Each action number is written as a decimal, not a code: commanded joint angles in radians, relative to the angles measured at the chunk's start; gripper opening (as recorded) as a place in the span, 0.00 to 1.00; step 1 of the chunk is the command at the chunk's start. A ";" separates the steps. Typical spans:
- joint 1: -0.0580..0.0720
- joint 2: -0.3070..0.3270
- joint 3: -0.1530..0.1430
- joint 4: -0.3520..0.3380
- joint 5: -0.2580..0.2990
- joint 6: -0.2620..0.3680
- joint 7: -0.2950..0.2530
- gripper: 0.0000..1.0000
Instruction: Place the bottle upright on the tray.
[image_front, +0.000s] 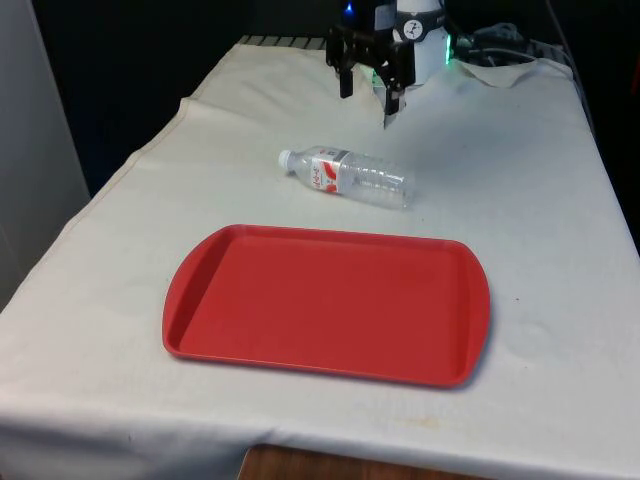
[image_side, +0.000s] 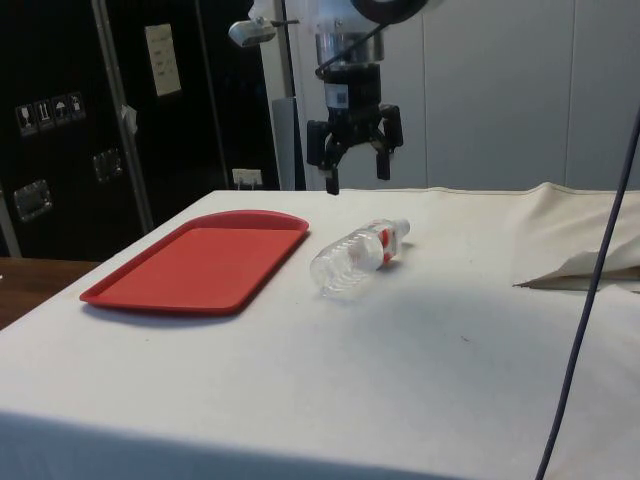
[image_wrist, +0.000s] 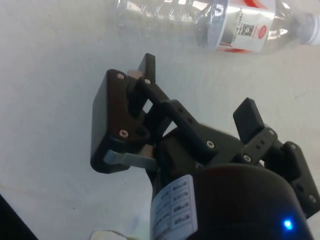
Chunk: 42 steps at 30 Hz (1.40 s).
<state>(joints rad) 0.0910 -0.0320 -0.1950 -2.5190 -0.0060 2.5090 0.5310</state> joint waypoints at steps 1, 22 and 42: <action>-0.001 0.005 0.000 -0.004 0.006 0.016 0.010 1.00; -0.002 0.037 -0.013 0.001 0.008 0.016 0.099 1.00; -0.003 0.039 -0.018 -0.003 0.006 0.011 0.205 1.00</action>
<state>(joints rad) 0.0890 0.0080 -0.2130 -2.5190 -0.0010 2.5150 0.7310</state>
